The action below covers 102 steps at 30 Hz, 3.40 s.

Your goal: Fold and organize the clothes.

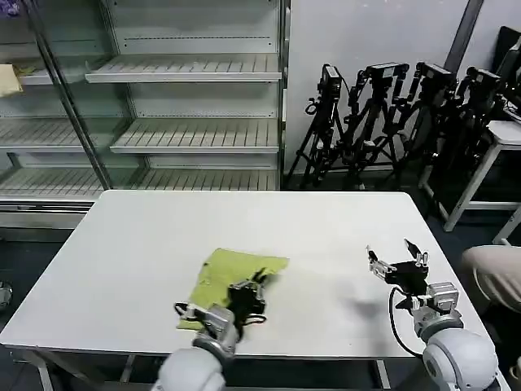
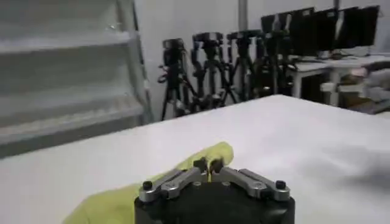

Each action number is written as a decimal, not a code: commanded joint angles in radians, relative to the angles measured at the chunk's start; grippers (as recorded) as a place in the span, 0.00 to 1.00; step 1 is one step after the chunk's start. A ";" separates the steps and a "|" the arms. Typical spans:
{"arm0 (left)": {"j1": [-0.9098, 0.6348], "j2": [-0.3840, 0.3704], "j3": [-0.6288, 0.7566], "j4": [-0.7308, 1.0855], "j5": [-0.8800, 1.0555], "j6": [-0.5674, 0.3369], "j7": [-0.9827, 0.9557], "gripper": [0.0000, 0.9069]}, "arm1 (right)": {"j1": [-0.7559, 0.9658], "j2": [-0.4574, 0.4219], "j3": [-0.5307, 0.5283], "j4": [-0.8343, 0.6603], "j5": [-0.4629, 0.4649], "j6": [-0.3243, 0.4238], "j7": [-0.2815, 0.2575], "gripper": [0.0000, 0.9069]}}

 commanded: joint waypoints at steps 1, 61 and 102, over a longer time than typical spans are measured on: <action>-0.113 -0.168 0.183 0.189 0.027 0.006 -0.071 0.02 | 0.031 -0.017 0.011 0.002 0.007 0.008 -0.008 1.00; 0.067 0.077 -0.513 0.006 -0.065 -0.389 0.200 1.00 | 0.071 0.055 -0.039 -0.019 -0.093 0.066 -0.084 1.00; -0.005 -0.012 -0.485 0.107 0.130 -0.478 0.303 1.00 | 0.015 0.078 0.022 -0.031 -0.163 0.193 -0.102 1.00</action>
